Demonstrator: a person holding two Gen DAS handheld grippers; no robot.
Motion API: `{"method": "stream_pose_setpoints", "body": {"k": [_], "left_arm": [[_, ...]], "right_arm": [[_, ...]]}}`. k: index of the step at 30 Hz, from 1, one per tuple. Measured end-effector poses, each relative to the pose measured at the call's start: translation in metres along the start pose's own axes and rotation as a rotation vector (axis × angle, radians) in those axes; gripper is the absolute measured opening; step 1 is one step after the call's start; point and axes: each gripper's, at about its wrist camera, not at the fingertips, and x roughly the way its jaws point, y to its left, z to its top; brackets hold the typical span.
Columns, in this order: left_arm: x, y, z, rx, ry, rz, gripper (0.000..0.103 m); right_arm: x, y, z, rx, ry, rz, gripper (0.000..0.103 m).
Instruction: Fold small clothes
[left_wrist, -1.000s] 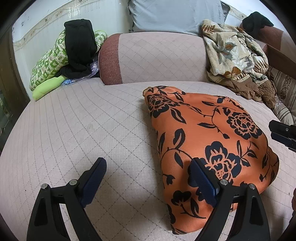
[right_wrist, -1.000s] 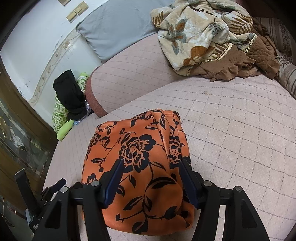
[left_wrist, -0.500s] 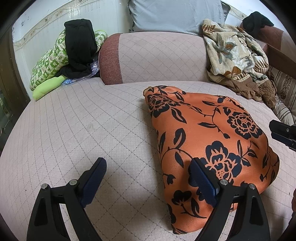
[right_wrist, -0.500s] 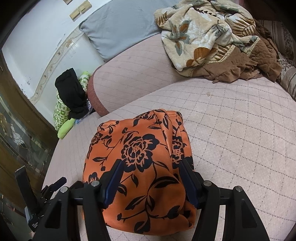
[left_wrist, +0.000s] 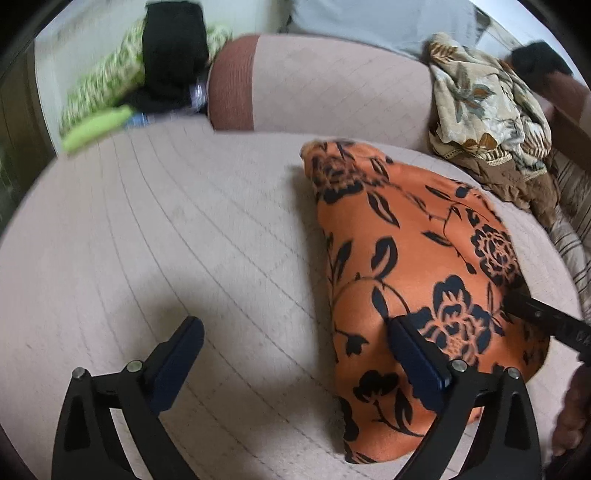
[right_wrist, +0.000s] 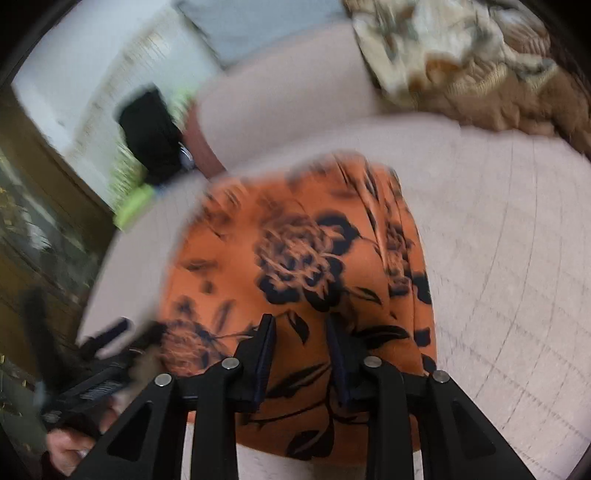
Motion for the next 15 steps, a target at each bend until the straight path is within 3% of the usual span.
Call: {"method": "stream_pose_setpoints", "body": {"k": [7,10,12,15], "left_arm": [[-0.016,0.002,0.004,-0.008,-0.07,-0.008,0.1],[-0.006,-0.002,0.004,0.008,-0.046,0.002,0.1],[-0.002,-0.007,0.004,0.024,-0.042,0.001,0.1],[-0.005,-0.011,0.004,0.047,-0.051,0.007,0.1]], "right_arm": [[-0.021,0.016,0.033,-0.023,-0.114,0.012,0.03],[0.002,0.004,0.048,0.053,-0.07,0.005,0.031],[0.037,-0.01,0.053,0.105,0.034,-0.04,0.032],[0.039,-0.006,0.055,0.088,0.015,-0.057,0.033]]}}
